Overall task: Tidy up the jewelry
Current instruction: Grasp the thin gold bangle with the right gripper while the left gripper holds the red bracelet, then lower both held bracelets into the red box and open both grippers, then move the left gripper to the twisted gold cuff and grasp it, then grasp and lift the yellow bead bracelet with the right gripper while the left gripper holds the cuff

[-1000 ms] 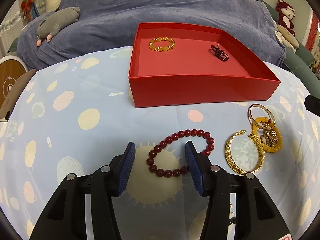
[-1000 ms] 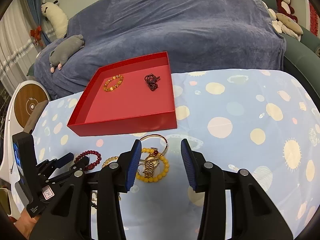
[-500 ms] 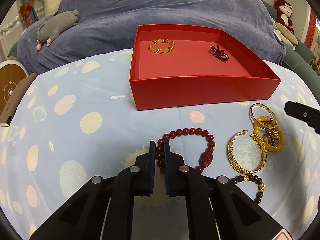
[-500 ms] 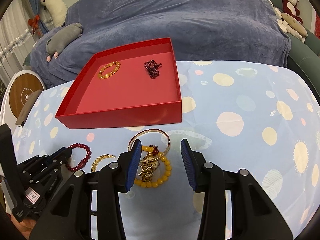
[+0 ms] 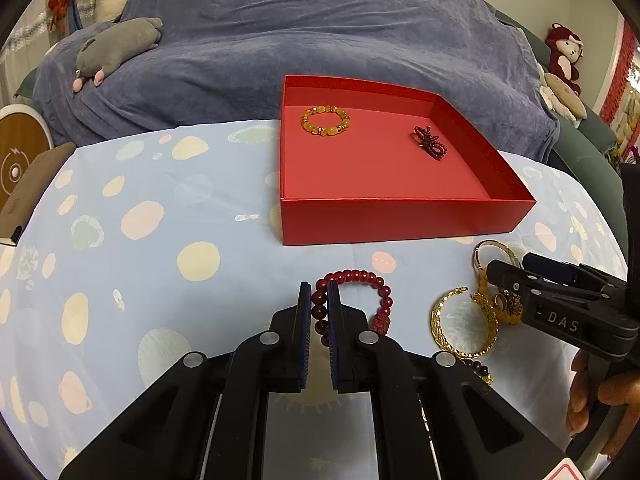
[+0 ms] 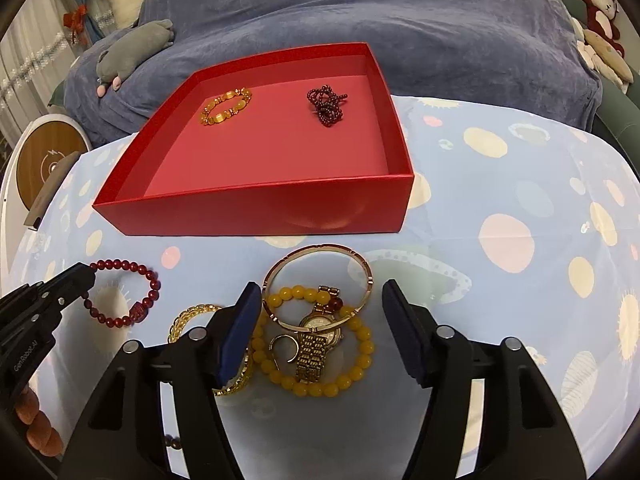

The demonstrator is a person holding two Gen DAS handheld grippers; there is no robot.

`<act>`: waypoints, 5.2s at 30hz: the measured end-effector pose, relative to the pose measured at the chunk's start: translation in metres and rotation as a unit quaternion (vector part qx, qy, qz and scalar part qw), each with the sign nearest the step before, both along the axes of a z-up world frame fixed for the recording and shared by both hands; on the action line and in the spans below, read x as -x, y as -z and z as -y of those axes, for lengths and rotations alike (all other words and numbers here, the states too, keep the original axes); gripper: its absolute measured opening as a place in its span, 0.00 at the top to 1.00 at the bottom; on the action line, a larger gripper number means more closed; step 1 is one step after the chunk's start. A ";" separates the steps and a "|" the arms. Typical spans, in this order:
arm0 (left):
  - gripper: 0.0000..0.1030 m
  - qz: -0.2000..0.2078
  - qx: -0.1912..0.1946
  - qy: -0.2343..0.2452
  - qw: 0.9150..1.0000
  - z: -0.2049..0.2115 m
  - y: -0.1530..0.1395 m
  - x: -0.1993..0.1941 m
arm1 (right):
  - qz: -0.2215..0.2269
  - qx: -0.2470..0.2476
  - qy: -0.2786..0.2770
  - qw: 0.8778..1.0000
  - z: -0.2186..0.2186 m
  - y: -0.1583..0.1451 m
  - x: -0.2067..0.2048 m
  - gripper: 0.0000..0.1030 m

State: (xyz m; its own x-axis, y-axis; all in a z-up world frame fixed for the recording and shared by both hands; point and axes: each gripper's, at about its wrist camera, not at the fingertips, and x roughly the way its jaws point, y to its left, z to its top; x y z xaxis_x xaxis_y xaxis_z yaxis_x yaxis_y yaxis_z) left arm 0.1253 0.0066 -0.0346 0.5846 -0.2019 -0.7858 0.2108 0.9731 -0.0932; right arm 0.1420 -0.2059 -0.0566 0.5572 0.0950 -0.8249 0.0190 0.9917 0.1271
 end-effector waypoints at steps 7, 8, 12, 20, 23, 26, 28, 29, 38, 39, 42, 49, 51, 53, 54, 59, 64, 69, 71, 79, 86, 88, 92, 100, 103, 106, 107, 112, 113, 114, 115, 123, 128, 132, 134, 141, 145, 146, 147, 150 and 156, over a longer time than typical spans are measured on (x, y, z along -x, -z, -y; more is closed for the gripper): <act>0.94 -0.004 0.001 -0.003 1.000 -0.005 0.001 0.000 | 0.000 0.020 -0.003 1.000 -0.005 0.006 -0.003 0.42; 0.94 -0.005 0.001 -0.003 1.000 -0.004 0.001 0.000 | 0.001 0.023 -0.005 1.000 -0.005 0.007 -0.003 0.43; 0.94 -0.005 0.001 -0.003 1.000 -0.004 0.001 0.000 | 0.006 0.033 -0.010 0.999 -0.008 0.006 -0.002 0.43; 0.94 0.012 0.018 0.002 1.000 -0.002 -0.018 0.005 | 0.034 0.020 -0.014 0.999 -0.003 -0.022 0.008 0.43; 0.94 0.024 0.029 0.010 0.999 0.002 -0.033 0.010 | 0.050 0.009 -0.016 0.999 -0.002 -0.039 0.014 0.43; 0.94 0.035 0.041 0.017 0.998 0.007 -0.049 0.011 | 0.062 -0.010 -0.017 0.998 -0.001 -0.055 0.018 0.43; 0.94 0.043 0.048 0.018 0.998 0.009 -0.062 0.009 | 0.070 -0.016 -0.016 0.997 0.000 -0.065 0.018 0.43; 0.94 0.048 0.055 0.020 0.997 0.010 -0.069 0.007 | 0.073 -0.022 -0.016 0.997 0.001 -0.071 0.017 0.43; 0.94 0.101 0.045 0.031 0.993 0.045 -0.110 -0.053 | 0.092 -0.024 -0.017 0.995 0.009 -0.096 -0.043 0.43; 0.94 0.101 0.043 0.028 0.994 0.047 -0.107 -0.063 | 0.091 -0.021 -0.015 0.996 0.010 -0.093 -0.050 0.43; 0.94 0.085 0.046 0.019 0.995 0.052 -0.091 -0.092 | 0.076 -0.023 -0.015 0.997 0.009 -0.073 -0.073 0.43; 0.94 0.050 0.028 0.006 0.998 0.052 -0.043 -0.128 | 0.051 -0.031 -0.008 0.998 0.011 -0.035 -0.104 0.43; 0.92 0.046 0.023 -0.003 0.999 0.050 -0.036 -0.132 | 0.050 -0.031 -0.008 0.998 0.010 -0.032 -0.107 0.43; 0.84 0.050 0.022 -0.006 0.998 0.047 -0.034 -0.133 | 0.054 -0.029 -0.007 0.998 0.011 -0.033 -0.106 0.41; 0.72 0.051 0.017 -0.009 0.999 0.046 -0.034 -0.132 | 0.057 -0.029 -0.006 0.998 0.012 -0.036 -0.104 0.40; 0.58 0.064 0.020 -0.019 0.998 0.032 -0.049 -0.113 | 0.072 -0.032 -0.006 0.997 0.023 -0.058 -0.076 0.38; 0.58 0.072 0.018 -0.014 0.997 0.018 -0.067 -0.074 | 0.079 -0.028 0.002 0.996 0.037 -0.080 -0.028 0.38; 0.58 0.050 0.028 -0.008 0.998 0.004 -0.068 -0.025 | 0.073 -0.028 0.012 0.997 0.042 -0.086 0.017 0.38; 0.58 0.040 0.030 -0.006 0.999 0.002 -0.063 -0.005 | 0.068 -0.026 0.015 0.997 0.041 -0.085 0.035 0.39; 0.58 -0.004 0.041 0.009 0.999 0.021 -0.025 0.036 | 0.065 -0.028 0.021 0.997 0.035 -0.075 0.081 0.39; 0.57 -0.014 0.046 0.061 0.997 0.059 -0.006 0.044 | 0.053 -0.014 0.016 0.998 0.038 -0.063 0.079 0.40; 0.47 -0.012 0.036 0.071 0.997 0.070 -0.001 0.045 | 0.050 -0.020 0.025 0.998 0.042 -0.060 0.078 0.40; 0.39 -0.012 0.026 0.084 0.996 0.085 0.008 0.041 | 0.044 -0.024 0.030 0.998 0.046 -0.056 0.076 0.40; 0.34 -0.015 -0.019 0.085 0.996 0.100 0.034 0.029 | 0.033 -0.013 0.018 0.999 0.039 -0.048 0.075 0.40; 0.34 0.002 -0.036 0.088 0.995 0.103 0.036 0.030 | 0.029 -0.012 0.012 0.999 0.035 -0.044 0.074 0.40; 0.39 0.009 -0.033 0.084 0.996 0.102 0.035 0.028 | 0.023 -0.007 0.001 1.000 0.029 -0.041 0.074 0.42; 0.46 0.012 -0.034 0.082 0.996 0.102 0.035 0.028 | 0.021 -0.005 -0.002 1.000 0.027 -0.039 0.074 0.42; 0.47 0.009 -0.025 0.078 0.997 0.095 0.029 0.025 | 0.014 -0.006 -0.005 1.000 0.023 -0.034 0.068 0.46; 0.47 0.012 -0.028 0.075 0.997 0.093 0.026 0.026 | 0.013 -0.007 -0.005 1.000 0.024 -0.034 0.066 0.49; 0.47 0.017 -0.028 0.072 0.997 0.091 0.021 0.026 | 0.012 -0.007 -0.005 1.000 0.024 -0.033 0.064 0.51; 0.47 0.022 -0.024 0.068 0.997 0.087 0.015 0.027 | 0.010 -0.006 -0.003 1.000 0.024 -0.031 0.062 0.54; 0.47 0.029 0.009 0.035 0.999 0.054 -0.016 0.025 | -0.010 0.002 0.007 1.000 0.030 -0.012 0.045 0.74; 0.47 0.022 0.011 0.030 0.999 0.047 -0.014 0.027 | -0.017 0.005 0.007 1.000 0.029 -0.003 0.039 0.77; 0.47 0.016 0.013 0.029 0.999 0.044 -0.011 0.027 | -0.019 0.008 0.002 1.000 0.024 0.001 0.033 0.77; 0.47 0.015 0.013 0.030 0.999 0.042 -0.009 0.027 | -0.021 0.010 0.001 1.000 0.023 0.003 0.031 0.77; 0.47 0.008 0.017 0.024 1.000 0.035 -0.006 0.026 | -0.015 0.025 -0.005 1.000 0.018 0.004 0.027 0.93; 0.47 0.005 0.018 0.020 1.000 0.030 -0.006 0.024 | -0.010 0.021 -0.004 1.000 0.018 0.000 0.028 0.93; 0.47 0.005 0.019 0.018 1.000 0.029 -0.006 0.024 | -0.006 0.018 -0.004 1.000 0.019 -0.004 0.029 0.93; 0.47 0.006 0.020 0.017 1.000 0.028 -0.007 0.024 | -0.001 0.014 -0.004 1.000 0.019 -0.008 0.030 0.93; 0.47 0.011 0.022 0.016 1.000 0.026 -0.012 0.024 | 0.017 0.003 -0.004 1.000 0.021 -0.023 0.033 0.93; 0.47 0.020 0.027 0.014 0.999 0.027 -0.022 0.026 | 0.051 -0.015 0.000 0.999 0.025 -0.054 0.040 0.93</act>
